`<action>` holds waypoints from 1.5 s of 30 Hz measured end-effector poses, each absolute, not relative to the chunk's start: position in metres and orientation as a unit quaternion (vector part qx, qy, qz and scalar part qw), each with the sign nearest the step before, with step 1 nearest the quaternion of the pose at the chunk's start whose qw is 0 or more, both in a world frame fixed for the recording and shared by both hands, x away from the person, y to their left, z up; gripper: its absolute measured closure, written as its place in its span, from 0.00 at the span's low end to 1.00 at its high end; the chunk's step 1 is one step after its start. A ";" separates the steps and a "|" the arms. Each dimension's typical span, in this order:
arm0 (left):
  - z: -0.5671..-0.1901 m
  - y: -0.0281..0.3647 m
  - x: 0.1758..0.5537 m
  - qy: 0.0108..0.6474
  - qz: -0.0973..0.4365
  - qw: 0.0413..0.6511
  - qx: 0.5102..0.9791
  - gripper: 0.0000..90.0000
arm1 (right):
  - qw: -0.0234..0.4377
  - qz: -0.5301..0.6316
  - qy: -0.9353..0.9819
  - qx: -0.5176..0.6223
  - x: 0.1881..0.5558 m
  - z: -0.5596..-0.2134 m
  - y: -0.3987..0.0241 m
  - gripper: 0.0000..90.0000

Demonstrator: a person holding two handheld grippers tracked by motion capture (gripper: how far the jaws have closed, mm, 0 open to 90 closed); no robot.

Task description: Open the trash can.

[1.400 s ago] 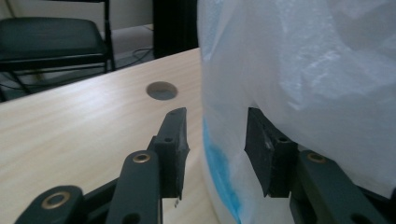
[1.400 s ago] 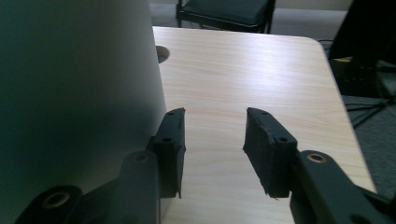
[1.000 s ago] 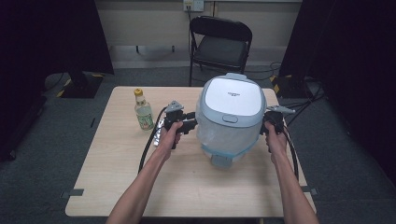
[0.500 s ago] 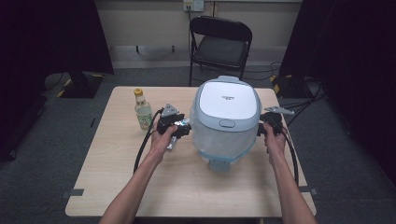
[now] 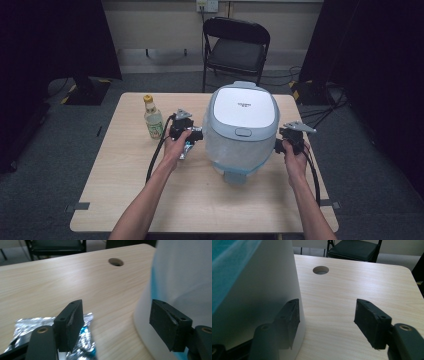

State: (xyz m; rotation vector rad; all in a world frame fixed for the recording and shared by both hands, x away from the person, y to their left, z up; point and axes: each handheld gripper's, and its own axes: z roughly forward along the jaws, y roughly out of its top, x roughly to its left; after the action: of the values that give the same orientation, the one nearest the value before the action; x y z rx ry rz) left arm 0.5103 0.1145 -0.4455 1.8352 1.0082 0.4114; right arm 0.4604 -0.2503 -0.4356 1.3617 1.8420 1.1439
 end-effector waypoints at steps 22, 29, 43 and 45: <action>-0.443 0.109 0.469 0.355 0.169 0.503 0.770 0.76 | 0.278 0.446 0.708 0.473 0.461 -0.436 -0.238 0.82; -0.440 0.114 0.454 0.341 0.183 0.491 0.781 0.77 | 0.263 0.455 0.714 0.462 0.457 -0.436 -0.234 0.84; -0.440 0.130 0.428 0.342 0.168 0.495 0.781 0.76 | 0.236 0.461 0.728 0.450 0.433 -0.435 -0.228 0.79; -0.440 0.131 0.423 0.344 0.163 0.497 0.780 0.76 | 0.236 0.458 0.730 0.448 0.429 -0.434 -0.227 0.79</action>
State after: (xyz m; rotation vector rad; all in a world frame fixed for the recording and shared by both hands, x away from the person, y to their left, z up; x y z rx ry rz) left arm 0.4231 0.1310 -0.4402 1.8883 0.8320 0.3940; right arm 0.4294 -0.2271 -0.4340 1.2289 2.0025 1.2570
